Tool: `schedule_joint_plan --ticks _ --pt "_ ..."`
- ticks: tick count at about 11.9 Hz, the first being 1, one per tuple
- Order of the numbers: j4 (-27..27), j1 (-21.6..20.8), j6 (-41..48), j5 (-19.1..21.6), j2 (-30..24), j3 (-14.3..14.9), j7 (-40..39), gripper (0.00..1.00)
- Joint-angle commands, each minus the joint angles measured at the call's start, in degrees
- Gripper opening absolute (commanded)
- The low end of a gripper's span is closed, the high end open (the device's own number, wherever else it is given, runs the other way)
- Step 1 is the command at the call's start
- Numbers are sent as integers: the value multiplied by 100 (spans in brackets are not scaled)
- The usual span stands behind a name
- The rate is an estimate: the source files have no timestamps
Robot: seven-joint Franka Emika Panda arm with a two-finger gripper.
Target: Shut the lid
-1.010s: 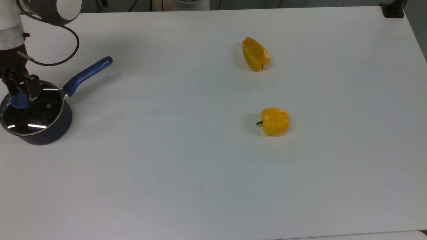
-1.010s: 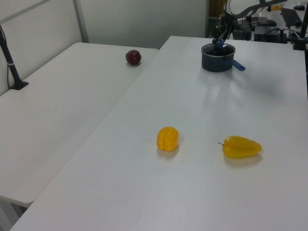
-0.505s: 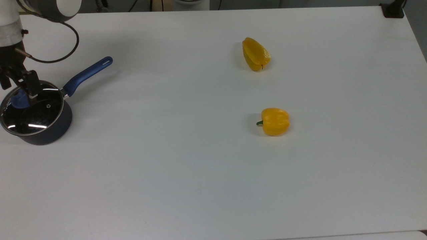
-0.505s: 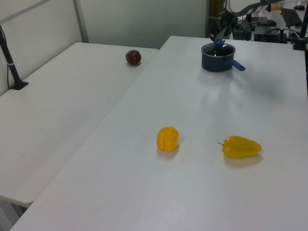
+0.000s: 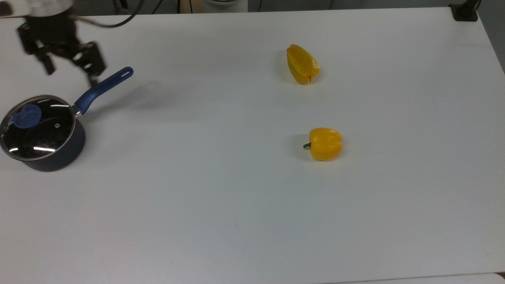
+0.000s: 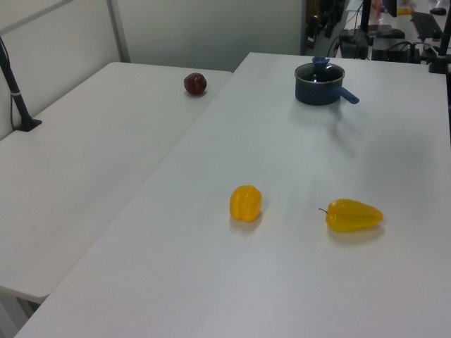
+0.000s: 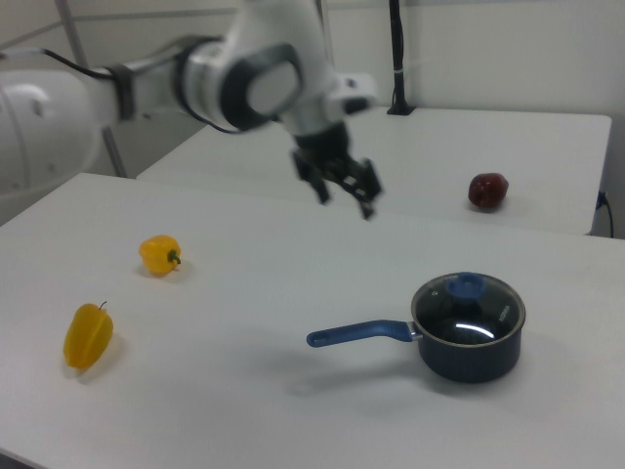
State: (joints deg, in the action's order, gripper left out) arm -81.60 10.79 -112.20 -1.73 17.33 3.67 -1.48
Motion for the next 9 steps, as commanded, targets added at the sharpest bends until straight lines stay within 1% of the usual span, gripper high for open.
schedule_joint_plan --ticks 1,2,3,4,5,6,7,8,9 --pt "-322 -796 1285 -205 -888 46 209 100" --pt "-330 -1172 1566 -214 -994 46 227 100" --pt "-339 -1437 1717 -214 -1012 55 279 100" --pt "-357 -1640 1806 -214 -1030 55 445 100" --pt "-522 -1842 1824 -257 -1134 55 760 100" --pt "-672 -1878 1842 -284 -1257 55 867 100" --pt "-969 -1879 1816 -284 -1441 81 868 100" --pt "-1111 -1879 1815 -284 -1547 81 868 100" --pt "-1113 -1844 1859 -284 -1592 81 868 100"
